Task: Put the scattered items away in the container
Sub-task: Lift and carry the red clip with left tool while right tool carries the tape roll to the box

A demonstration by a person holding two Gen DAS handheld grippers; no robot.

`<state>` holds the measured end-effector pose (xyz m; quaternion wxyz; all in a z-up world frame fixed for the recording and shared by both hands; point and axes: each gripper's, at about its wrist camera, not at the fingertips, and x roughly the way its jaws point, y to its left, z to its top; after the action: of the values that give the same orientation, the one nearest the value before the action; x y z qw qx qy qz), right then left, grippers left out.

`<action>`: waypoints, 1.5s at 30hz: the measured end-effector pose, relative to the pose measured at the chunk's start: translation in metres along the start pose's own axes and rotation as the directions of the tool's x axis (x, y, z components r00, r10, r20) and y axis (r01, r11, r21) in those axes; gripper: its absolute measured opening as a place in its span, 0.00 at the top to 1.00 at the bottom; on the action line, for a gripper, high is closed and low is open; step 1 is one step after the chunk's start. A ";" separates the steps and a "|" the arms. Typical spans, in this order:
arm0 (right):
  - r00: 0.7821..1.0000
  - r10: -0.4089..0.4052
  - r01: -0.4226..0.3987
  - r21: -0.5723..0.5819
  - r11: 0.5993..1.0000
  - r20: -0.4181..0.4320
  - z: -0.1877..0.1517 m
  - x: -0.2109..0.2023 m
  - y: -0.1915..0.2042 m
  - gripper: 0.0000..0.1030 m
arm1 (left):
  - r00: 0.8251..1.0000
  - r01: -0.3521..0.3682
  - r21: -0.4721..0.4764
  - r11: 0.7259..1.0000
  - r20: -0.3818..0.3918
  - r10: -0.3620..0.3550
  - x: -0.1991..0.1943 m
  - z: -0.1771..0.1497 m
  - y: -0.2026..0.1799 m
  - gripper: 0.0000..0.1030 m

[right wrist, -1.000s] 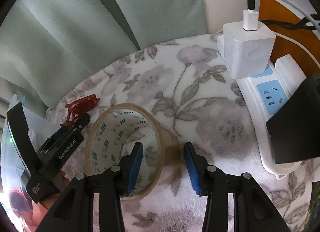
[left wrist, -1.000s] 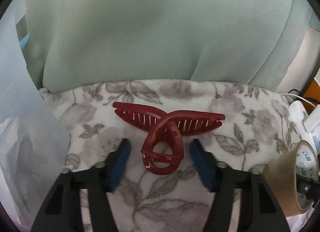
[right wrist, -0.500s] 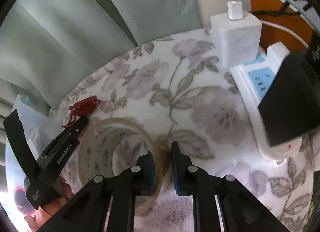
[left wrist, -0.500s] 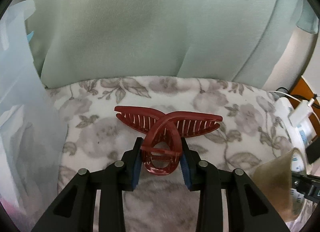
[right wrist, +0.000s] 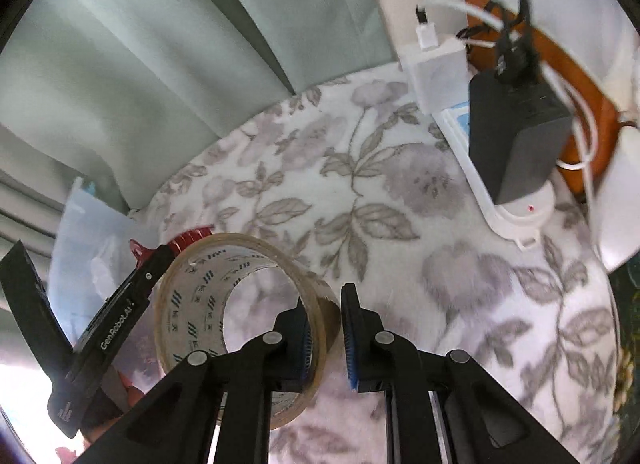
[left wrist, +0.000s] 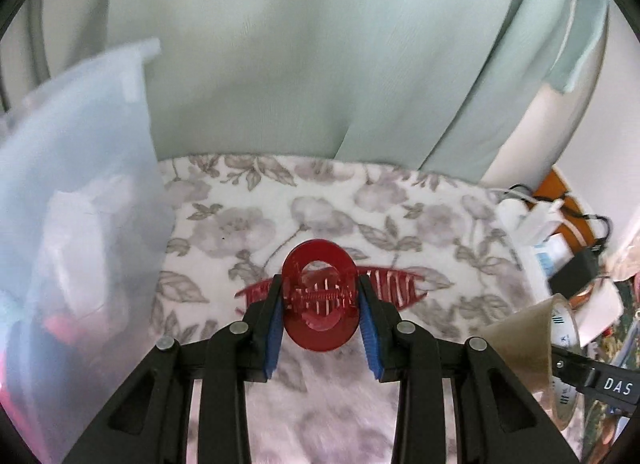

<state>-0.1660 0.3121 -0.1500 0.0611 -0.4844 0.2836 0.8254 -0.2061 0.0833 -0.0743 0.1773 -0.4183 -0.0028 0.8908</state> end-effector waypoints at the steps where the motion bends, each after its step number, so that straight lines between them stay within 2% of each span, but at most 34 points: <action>1: 1.000 0.004 -0.004 -0.003 1.000 0.010 -0.003 -0.008 0.003 0.86 | 1.000 0.005 0.000 1.000 0.009 -0.005 -0.008 0.000 -0.001 0.66; 5: 0.999 0.023 -0.022 -0.012 1.000 0.043 -0.013 -0.036 0.013 0.86 | 0.999 0.021 -0.001 1.000 0.045 -0.020 -0.041 -0.001 -0.005 0.66; 11: 0.991 0.060 -0.054 -0.053 0.997 0.119 -0.027 -0.090 0.036 0.86 | 0.989 0.042 -0.007 0.999 0.140 -0.041 -0.111 0.000 -0.006 0.66; 20: 0.962 0.134 -0.099 -0.156 0.983 0.236 -0.049 -0.167 0.083 0.86 | 0.947 0.058 -0.031 0.998 0.317 -0.046 -0.216 0.002 0.005 0.66; 25: 0.950 0.165 -0.111 -0.210 0.971 0.263 -0.062 -0.189 0.106 0.86 | 0.920 0.063 -0.044 0.997 0.389 -0.041 -0.259 -0.001 0.017 0.66; 31: 0.936 0.202 -0.122 -0.273 0.954 0.288 -0.078 -0.211 0.132 0.86 | 0.898 0.060 -0.081 0.995 0.439 -0.019 -0.292 -0.010 0.036 0.66; 37: 0.930 0.230 -0.130 -0.327 0.936 0.288 -0.088 -0.218 0.156 0.86 | 0.885 0.057 -0.130 0.990 0.466 0.010 -0.308 -0.016 0.059 0.66; 45: 0.930 0.251 -0.134 -0.387 0.912 0.269 -0.093 -0.212 0.184 0.86 | 0.880 0.051 -0.186 0.981 0.472 0.043 -0.308 -0.015 0.087 0.66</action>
<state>-0.0527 0.1465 0.0679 -0.0676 -0.3197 0.1602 0.9314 -0.0408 -0.0985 0.1318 0.1318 -0.2029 -0.1331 0.9611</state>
